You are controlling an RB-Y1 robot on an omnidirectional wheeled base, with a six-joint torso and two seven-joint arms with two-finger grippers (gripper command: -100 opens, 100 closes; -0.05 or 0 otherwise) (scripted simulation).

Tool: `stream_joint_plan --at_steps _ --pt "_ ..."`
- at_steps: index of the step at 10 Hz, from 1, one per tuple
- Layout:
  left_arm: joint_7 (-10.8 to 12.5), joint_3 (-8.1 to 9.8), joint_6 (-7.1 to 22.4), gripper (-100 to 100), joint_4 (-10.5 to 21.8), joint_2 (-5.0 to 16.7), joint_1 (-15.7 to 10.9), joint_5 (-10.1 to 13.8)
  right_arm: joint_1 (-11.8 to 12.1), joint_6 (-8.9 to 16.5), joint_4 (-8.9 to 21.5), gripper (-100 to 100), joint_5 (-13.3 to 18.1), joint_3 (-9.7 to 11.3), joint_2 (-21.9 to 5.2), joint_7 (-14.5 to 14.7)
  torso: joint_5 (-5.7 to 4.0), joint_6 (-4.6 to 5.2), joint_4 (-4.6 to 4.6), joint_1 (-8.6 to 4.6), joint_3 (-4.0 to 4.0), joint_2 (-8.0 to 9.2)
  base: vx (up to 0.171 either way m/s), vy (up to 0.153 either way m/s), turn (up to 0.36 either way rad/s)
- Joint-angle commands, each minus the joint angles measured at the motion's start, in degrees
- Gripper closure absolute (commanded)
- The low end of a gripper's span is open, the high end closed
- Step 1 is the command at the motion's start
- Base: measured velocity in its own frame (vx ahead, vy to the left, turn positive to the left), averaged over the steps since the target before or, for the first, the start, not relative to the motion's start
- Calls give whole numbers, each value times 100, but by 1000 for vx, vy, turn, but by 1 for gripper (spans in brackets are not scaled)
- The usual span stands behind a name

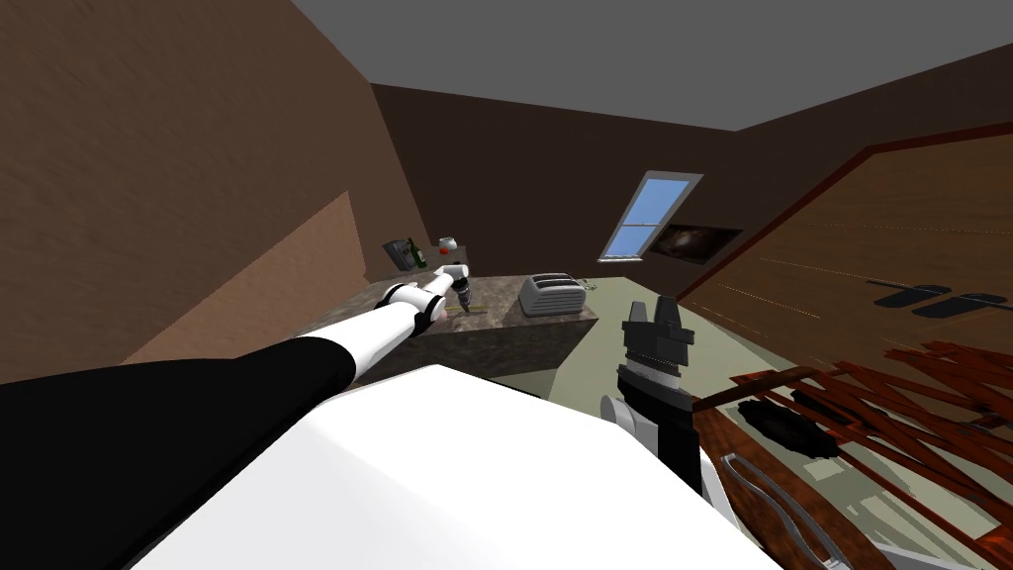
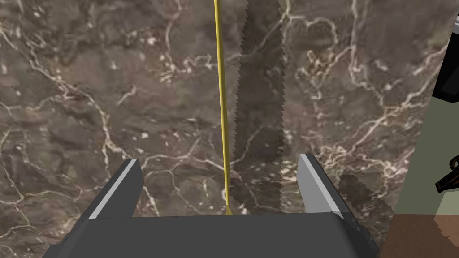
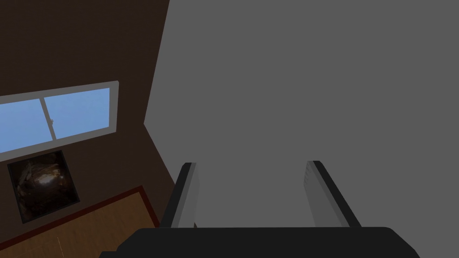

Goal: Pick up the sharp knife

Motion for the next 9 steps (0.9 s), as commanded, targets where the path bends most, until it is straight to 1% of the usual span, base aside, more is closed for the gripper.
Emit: stream_joint_plan --at_steps 1,2,3,4,5,6,7,8,9 --pt "-17 -1 42 -100 158 35 -64 53 0 0 0 0 0 0 0 0 0 0 0 0 0 0 8 16 -3" --pt "-21 -2 54 -100 214 46 -93 71 0 0 0 0 0 0 0 0 0 0 0 -2 1 2 5 10 0" --pt "-13 -1 50 -100 162 37 -66 58 0 0 0 0 0 0 0 0 -1 0 1 -4 2 3 0 0 0" --pt "-19 -1 47 0 180 39 -74 60 0 0 0 0 0 0 0 0 -1 0 1 -7 3 5 0 0 0" --pt "-33 16 -140 -100 231 -46 46 28 0 0 0 0 0 0 0 0 -2 0 1 -8 3 6 19 5 -10" --pt "-33 16 -140 -100 231 -46 46 28 0 0 0 0 0 0 0 0 -1 1 0 -8 0 0 22 2 -9" --pt "-60 11 -157 -100 311 -32 -12 30 0 0 0 0 0 0 0 0 -1 0 -1 -8 -1 -1 7 -1 1" --pt "-52 12 -153 100 287 -34 2 30 0 0 0 0 0 0 0 0 -2 0 0 -9 1 2 0 0 0" --pt "-53 12 -153 100 290 -34 1 30 0 0 0 0 0 0 0 0 -2 0 1 -9 2 4 0 0 0"
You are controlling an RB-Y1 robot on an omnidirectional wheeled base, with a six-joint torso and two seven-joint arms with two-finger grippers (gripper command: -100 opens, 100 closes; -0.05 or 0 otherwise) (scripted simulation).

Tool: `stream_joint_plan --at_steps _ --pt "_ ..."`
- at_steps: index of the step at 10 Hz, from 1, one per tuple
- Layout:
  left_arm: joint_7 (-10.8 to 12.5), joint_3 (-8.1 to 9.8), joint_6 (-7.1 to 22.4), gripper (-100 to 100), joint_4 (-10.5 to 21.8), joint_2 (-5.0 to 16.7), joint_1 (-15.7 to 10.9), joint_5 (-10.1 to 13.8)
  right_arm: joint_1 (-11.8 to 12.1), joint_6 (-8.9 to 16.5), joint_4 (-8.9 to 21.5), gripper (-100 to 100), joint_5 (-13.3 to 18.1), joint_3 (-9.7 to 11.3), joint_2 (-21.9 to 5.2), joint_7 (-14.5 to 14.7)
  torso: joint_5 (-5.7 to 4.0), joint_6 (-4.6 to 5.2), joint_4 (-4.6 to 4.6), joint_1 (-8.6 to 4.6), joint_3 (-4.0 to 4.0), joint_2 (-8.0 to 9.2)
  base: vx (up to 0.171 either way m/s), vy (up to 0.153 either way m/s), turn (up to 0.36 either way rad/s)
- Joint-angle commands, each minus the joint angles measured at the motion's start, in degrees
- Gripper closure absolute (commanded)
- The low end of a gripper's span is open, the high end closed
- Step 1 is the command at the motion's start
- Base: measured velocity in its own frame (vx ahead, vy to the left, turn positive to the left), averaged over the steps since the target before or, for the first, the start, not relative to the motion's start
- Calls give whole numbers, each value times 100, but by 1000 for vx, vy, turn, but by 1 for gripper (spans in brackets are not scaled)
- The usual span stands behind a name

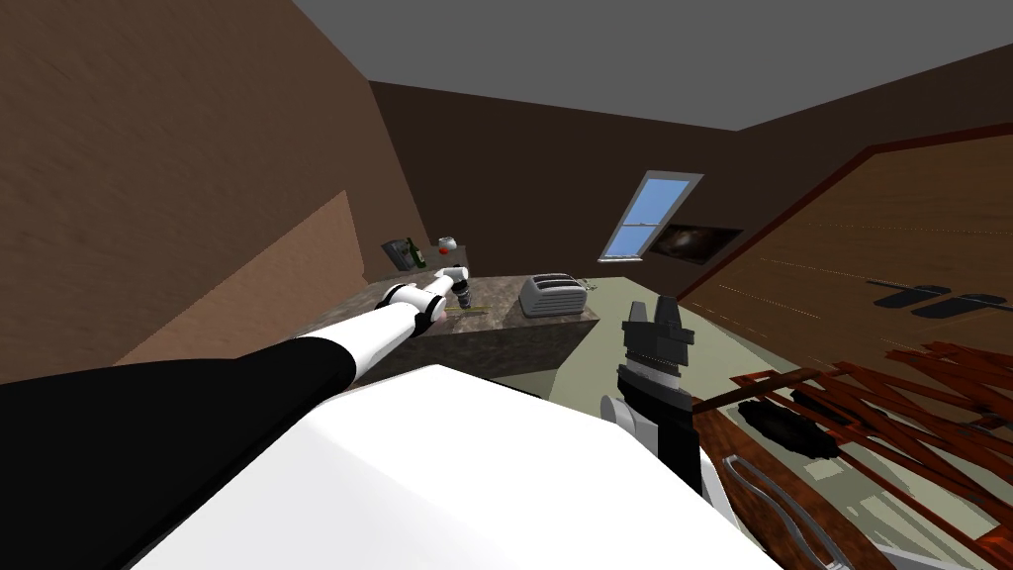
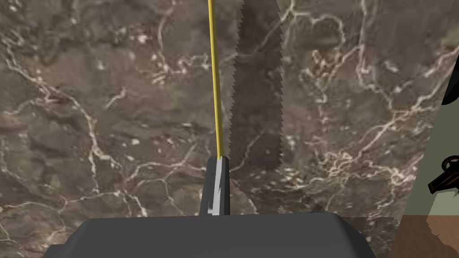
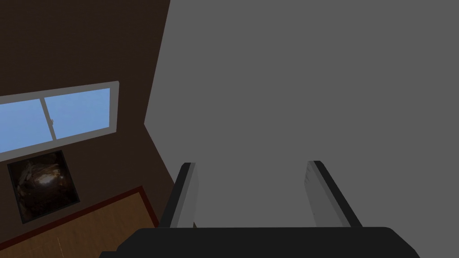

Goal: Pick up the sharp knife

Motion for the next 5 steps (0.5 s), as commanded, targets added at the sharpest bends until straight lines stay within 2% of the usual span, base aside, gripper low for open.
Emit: stream_joint_plan --at_steps 1,3,5 --pt "0 0 0 100 0 0 0 0 0 0 0 0 0 0 0 0 0 0 0 0 0 0 0 0 0" --pt "2 1 12 100 3 1 -1 1 0 0 0 0 0 0 0 0 3 0 -1 1 1 2 0 0 0" --pt "1 1 13 -100 3 1 -1 1 0 0 0 0 0 0 0 0 3 0 -1 2 0 1 0 0 0"
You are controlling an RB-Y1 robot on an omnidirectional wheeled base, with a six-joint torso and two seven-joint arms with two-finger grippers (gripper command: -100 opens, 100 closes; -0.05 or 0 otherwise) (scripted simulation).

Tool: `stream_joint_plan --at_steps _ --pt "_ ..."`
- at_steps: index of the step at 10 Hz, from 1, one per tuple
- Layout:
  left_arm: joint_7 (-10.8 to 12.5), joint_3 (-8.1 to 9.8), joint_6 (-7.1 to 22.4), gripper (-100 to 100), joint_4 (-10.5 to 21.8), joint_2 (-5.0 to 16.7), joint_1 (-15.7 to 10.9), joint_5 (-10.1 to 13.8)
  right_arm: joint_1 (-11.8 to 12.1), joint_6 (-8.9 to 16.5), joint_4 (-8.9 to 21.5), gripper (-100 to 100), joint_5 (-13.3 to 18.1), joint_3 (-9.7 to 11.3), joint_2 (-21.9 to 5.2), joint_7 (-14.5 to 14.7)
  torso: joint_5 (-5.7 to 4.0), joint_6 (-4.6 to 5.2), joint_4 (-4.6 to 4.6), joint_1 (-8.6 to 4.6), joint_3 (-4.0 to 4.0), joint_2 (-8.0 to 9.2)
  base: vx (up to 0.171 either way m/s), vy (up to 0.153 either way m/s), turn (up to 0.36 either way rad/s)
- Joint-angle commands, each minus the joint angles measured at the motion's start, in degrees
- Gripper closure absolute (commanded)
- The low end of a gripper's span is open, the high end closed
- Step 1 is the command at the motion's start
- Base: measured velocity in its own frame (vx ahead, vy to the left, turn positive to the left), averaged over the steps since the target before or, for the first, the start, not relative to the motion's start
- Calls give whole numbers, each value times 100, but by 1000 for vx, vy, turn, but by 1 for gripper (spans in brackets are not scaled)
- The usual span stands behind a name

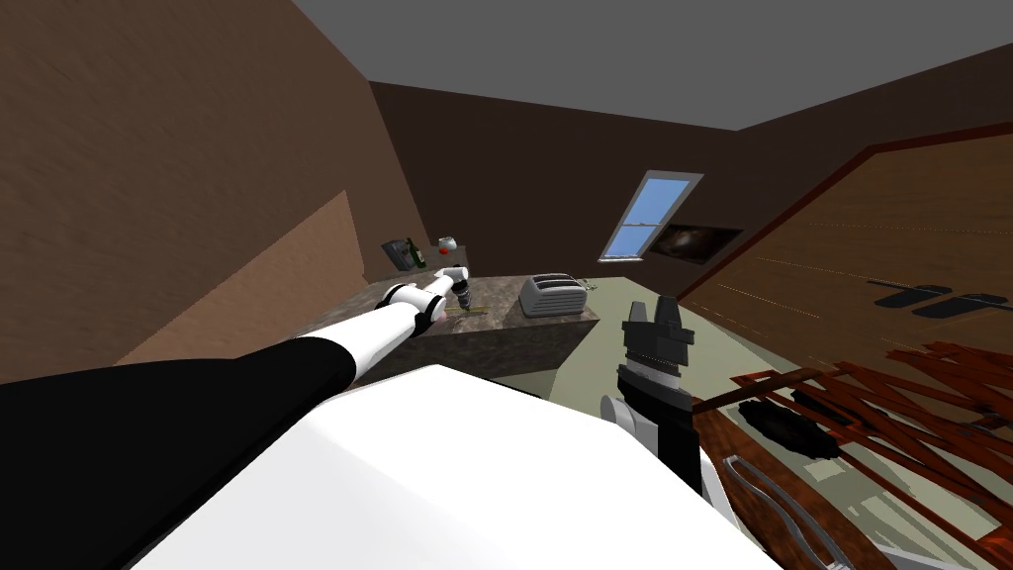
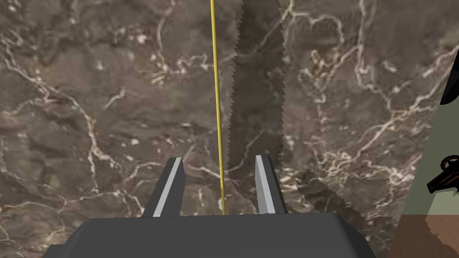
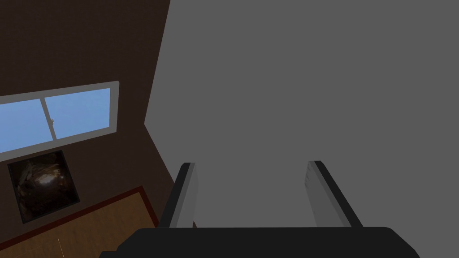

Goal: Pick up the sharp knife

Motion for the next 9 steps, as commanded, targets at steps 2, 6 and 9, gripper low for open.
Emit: stream_joint_plan --at_steps 2,6,9 --pt "-14 16 -187 -100 51 -84 119 -32 0 0 0 0 0 0 0 0 0 0 0 0 0 0 9 1 -6" --pt "-29 10 -199 100 124 -75 57 -32 0 0 0 0 0 0 0 0 0 0 -1 0 -2 -3 9 1 -1" --pt "-24 13 -252 100 97 -58 34 -37 0 0 0 0 0 0 0 0 10 4 -24 9 -21 -18 0 0 5"
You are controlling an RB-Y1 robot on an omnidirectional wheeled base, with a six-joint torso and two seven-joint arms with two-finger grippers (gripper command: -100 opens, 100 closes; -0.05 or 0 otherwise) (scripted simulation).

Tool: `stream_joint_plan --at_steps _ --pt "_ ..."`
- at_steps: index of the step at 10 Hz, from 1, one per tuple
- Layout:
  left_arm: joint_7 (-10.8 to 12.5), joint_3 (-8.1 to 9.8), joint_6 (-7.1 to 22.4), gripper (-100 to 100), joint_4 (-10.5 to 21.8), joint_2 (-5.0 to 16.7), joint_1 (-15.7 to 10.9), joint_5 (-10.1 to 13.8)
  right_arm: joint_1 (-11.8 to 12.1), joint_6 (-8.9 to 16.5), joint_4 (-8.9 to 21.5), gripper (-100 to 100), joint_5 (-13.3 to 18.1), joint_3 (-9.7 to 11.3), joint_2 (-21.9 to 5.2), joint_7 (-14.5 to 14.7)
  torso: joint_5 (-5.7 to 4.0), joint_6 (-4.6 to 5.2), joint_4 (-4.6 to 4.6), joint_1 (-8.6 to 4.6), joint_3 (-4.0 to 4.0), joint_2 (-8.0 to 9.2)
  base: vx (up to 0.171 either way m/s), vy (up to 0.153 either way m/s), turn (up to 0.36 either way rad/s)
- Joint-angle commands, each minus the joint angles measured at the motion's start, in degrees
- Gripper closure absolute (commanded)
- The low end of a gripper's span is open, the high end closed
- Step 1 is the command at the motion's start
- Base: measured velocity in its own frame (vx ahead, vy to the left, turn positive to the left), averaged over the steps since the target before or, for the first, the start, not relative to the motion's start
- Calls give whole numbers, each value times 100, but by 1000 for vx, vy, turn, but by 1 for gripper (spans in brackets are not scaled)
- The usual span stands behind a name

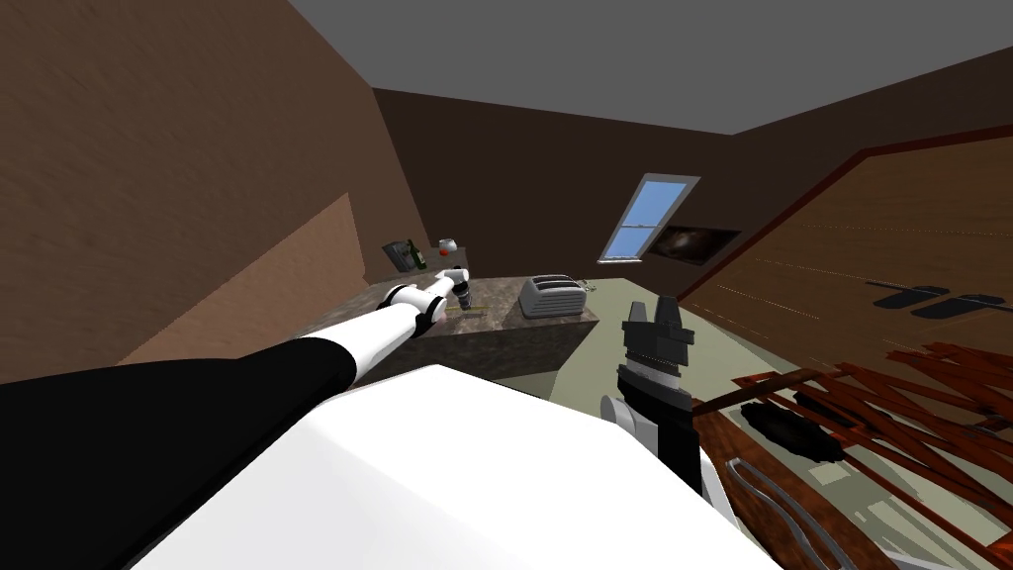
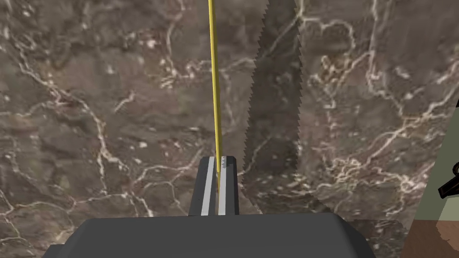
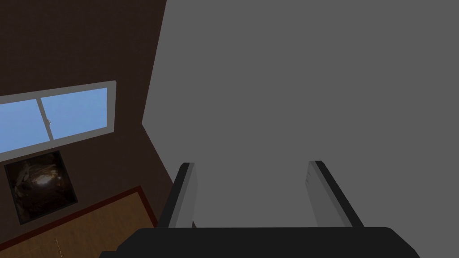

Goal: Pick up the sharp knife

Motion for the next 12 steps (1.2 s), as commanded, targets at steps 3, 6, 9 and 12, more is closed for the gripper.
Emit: stream_joint_plan --at_steps 3,6,9,12 --pt "36 -51 185 -100 -35 78 -112 -11 0 0 0 0 0 0 0 0 -4 2 0 -19 -2 -4 2 -41 -11" --pt "71 -102 364 -100 -68 153 -220 -24 0 0 0 0 0 1 1 0 -7 1 0 -27 0 -1 -3 -60 -10" --pt "88 -80 244 -100 -147 87 -78 -48 0 0 0 0 0 0 0 0 -1 0 -1 -3 -1 -2 0 -5 0" --pt "56 -78 124 -100 -44 61 -86 -63 0 0 0 0 0 0 0 0 0 -1 -1 0 -2 -2 0 0 0"
